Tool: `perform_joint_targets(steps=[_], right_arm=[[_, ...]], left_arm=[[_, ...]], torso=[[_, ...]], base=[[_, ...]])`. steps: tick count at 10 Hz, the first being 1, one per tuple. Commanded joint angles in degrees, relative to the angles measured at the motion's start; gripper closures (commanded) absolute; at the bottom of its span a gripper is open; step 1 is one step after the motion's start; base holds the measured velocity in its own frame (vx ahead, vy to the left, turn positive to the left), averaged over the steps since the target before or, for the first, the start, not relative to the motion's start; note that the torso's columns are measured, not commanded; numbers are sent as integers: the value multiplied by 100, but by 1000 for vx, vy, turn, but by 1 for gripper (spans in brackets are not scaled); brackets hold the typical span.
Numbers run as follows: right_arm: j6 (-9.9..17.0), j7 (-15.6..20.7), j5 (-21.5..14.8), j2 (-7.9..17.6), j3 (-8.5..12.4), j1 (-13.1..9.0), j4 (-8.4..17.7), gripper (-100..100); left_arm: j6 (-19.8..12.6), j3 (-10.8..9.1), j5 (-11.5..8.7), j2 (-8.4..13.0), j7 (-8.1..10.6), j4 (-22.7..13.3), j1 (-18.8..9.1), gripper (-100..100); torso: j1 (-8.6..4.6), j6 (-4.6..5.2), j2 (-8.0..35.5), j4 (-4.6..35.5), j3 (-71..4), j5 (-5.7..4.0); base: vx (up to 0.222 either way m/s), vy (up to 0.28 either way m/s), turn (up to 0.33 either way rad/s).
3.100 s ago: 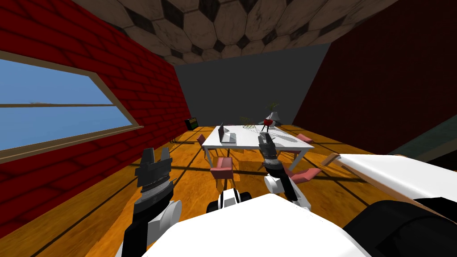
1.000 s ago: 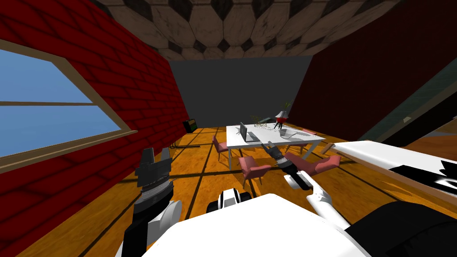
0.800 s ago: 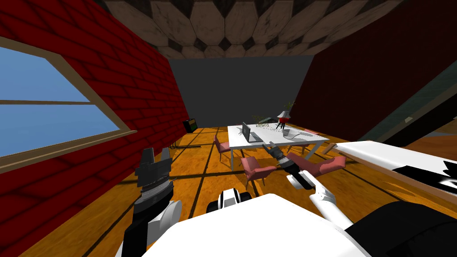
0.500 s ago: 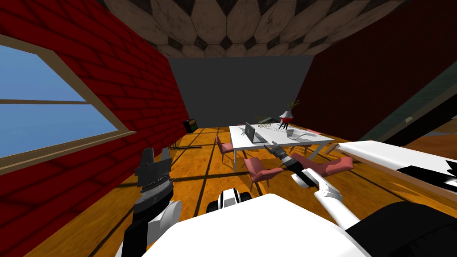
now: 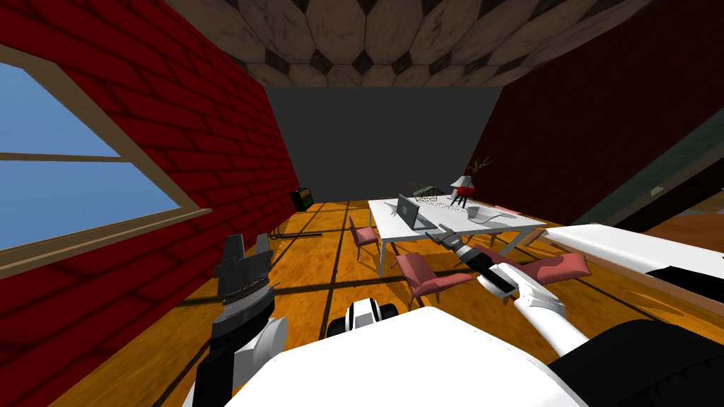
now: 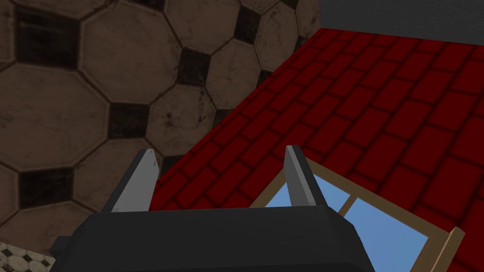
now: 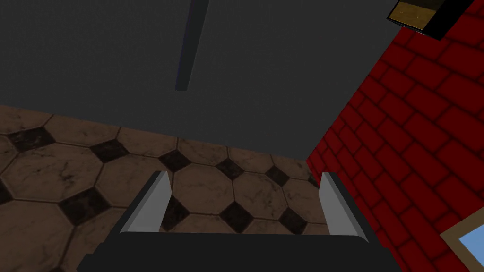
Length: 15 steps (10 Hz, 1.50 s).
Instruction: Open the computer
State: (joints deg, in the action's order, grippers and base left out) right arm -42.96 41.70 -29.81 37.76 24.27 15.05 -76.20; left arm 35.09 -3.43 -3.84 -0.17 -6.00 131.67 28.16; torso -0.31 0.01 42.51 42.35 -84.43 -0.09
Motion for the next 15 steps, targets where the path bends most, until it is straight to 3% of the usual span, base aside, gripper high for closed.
perform_joint_targets(steps=[1, 3, 5, 8, 11, 15], right_arm=[[81, 165, -186, 298, 60, -68, 297, -100], [187, 454, -485, 719, 158, -135, 728, -100], [242, 586, -622, 984, 199, -165, 925, -100], [405, 920, -978, 1583, 289, -236, 1430, -100], [457, 1009, -1075, 1759, 309, -254, 1568, -100], [621, 1241, -1334, 2247, 346, -300, 1937, -100]], left_arm=[[0, 0, 0, 0, 0, 0, 0, 0], [0, 0, 0, 0, 0, 0, 0, 0], [0, 1, 0, -1, 0, 1, 1, 0], [0, 0, 0, 0, 0, 0, 0, 0], [0, 0, 0, 0, 0, 0, 0, 0], [0, 0, 0, 0, 0, 0, 0, 0]], torso=[[16, 1, -16, -4, -9, 3], [40, -1, -29, -8, -18, 11], [50, -2, -45, -13, -29, 15], [22, 0, -11, -3, -6, 5], [13, 0, -10, -3, -7, 4], [45, -2, -39, -12, -25, 14]], base=[[95, 94, -12], [155, 138, -14], [176, 154, -7], [150, 123, 0], [109, 63, 1], [117, 57, 5]])
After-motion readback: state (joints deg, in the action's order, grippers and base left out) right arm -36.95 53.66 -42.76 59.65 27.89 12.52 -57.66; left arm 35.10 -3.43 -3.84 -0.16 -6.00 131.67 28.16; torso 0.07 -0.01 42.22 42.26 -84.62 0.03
